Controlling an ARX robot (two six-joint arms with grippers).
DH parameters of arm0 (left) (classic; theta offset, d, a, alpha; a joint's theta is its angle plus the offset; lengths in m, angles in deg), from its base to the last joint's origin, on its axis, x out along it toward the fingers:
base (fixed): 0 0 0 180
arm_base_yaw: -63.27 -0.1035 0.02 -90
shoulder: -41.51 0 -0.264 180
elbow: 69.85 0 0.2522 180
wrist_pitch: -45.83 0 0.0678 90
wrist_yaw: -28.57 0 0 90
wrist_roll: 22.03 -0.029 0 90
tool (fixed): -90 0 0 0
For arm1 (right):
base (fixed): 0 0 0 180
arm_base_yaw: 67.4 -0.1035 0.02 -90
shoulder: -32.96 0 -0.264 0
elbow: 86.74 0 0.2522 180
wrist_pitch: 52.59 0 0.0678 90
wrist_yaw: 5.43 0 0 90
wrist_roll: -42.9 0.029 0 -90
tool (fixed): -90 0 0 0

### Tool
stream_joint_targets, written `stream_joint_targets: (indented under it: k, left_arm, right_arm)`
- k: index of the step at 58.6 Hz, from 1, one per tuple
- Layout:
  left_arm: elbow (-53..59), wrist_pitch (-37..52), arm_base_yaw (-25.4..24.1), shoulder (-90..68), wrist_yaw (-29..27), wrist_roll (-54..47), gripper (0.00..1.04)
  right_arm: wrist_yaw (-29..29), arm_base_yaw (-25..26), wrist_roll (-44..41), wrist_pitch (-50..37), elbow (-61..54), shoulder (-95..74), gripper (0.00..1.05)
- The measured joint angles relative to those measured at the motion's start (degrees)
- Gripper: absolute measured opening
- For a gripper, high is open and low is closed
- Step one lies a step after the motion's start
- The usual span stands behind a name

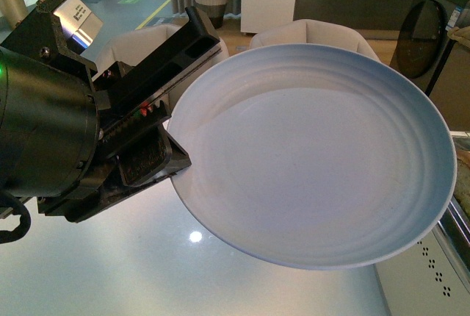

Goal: Left arm holds plate, right arm toasts bread

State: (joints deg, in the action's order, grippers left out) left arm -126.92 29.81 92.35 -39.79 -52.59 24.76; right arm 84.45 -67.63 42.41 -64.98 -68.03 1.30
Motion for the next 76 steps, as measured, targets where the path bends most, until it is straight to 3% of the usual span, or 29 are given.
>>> stream_joint_targets:
  k: [35,61,68,76]
  left_arm:
    - [-0.02,0.00,0.00,0.00,0.00,0.00,0.03]
    - [0.00,0.00,0.00,0.00,0.00,0.00,0.03]
    - [-0.02,0.00,0.00,0.00,-0.04,0.02,0.03]
    - [-0.02,0.00,0.00,0.00,0.15,0.02,0.03]
  right_arm:
    - [0.00,0.04,0.04,6.27,-3.87,11.72,0.02]
    - [-0.02,0.04,0.04,16.31,-3.87,21.88,0.02]
    - [0.02,0.04,0.07,25.46,-3.87,29.68,0.02]
    - [0.00,0.04,0.07,25.99,-3.87,31.12,0.02]
